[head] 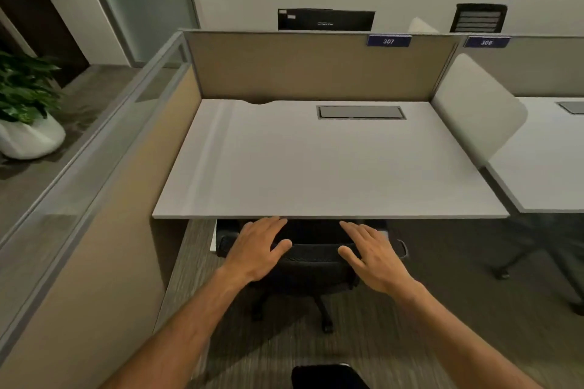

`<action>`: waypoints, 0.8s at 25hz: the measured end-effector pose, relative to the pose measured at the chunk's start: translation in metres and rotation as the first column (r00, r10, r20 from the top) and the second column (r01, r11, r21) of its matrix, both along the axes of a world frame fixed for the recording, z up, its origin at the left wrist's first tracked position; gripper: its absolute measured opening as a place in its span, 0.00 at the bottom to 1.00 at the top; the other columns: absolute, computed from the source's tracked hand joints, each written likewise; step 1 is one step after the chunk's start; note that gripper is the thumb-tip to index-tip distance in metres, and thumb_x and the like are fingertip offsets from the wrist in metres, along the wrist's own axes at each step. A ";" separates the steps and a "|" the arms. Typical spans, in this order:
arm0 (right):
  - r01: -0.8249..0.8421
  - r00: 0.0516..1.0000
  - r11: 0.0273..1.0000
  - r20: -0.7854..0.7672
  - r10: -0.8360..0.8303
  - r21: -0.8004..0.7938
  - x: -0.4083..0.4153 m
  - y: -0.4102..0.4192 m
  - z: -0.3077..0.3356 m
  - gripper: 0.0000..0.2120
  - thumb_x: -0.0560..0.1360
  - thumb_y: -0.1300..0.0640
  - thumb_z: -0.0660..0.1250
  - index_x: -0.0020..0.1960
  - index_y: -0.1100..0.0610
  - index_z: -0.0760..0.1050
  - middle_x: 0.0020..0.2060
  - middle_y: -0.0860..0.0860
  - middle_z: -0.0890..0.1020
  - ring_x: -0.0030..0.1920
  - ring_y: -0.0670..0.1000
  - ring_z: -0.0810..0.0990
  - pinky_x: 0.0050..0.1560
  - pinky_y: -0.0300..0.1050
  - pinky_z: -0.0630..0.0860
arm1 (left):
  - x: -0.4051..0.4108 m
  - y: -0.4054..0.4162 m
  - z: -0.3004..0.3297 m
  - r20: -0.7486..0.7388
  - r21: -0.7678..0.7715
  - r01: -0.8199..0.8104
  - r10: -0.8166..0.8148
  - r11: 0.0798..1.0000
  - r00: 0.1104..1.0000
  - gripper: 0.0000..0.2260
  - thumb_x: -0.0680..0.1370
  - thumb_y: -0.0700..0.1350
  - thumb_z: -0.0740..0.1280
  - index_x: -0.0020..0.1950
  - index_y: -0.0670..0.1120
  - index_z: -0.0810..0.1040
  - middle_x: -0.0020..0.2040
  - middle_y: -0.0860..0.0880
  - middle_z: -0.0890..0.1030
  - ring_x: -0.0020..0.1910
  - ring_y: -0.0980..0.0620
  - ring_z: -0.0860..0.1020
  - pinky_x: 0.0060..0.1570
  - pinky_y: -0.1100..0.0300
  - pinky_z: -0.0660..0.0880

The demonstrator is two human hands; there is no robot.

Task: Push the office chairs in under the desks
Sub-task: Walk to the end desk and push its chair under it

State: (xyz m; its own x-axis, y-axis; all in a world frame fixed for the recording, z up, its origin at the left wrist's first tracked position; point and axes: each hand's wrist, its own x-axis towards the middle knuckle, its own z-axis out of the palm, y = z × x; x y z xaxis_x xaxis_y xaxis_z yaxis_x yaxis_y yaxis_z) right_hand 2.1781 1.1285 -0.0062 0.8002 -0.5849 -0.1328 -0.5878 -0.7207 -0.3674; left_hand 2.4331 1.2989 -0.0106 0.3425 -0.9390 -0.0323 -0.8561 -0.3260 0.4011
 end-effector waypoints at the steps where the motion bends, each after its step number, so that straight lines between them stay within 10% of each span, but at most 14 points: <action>1: 0.001 0.996 0.999 -0.093 -0.005 -0.050 -0.003 0.002 -0.005 0.34 0.80 0.31 0.42 0.82 0.45 0.52 0.80 0.47 0.61 0.80 0.52 0.56 0.79 0.57 0.52 | 0.003 0.003 -0.007 0.011 0.042 0.003 -0.004 0.999 1.000 0.28 0.82 0.65 0.53 0.79 0.54 0.64 0.78 0.52 0.66 0.77 0.53 0.61 0.77 0.50 0.55; 11: -0.028 0.980 0.984 -0.198 -0.007 -0.173 -0.006 -0.019 -0.008 0.41 0.76 0.26 0.36 0.67 0.48 0.74 0.55 0.48 0.81 0.54 0.50 0.78 0.63 0.54 0.70 | 0.003 0.016 -0.032 0.137 0.059 0.022 -0.030 0.998 0.990 0.33 0.81 0.69 0.41 0.72 0.56 0.73 0.67 0.56 0.79 0.65 0.55 0.74 0.70 0.50 0.65; 20: 0.084 0.996 0.942 0.026 -0.080 -0.326 -0.012 -0.012 -0.023 0.33 0.80 0.30 0.44 0.54 0.50 0.80 0.43 0.46 0.83 0.45 0.48 0.81 0.57 0.51 0.74 | 0.026 0.003 -0.022 0.124 0.209 0.025 -0.052 0.978 0.991 0.41 0.72 0.80 0.41 0.63 0.58 0.80 0.51 0.55 0.84 0.52 0.53 0.80 0.63 0.45 0.68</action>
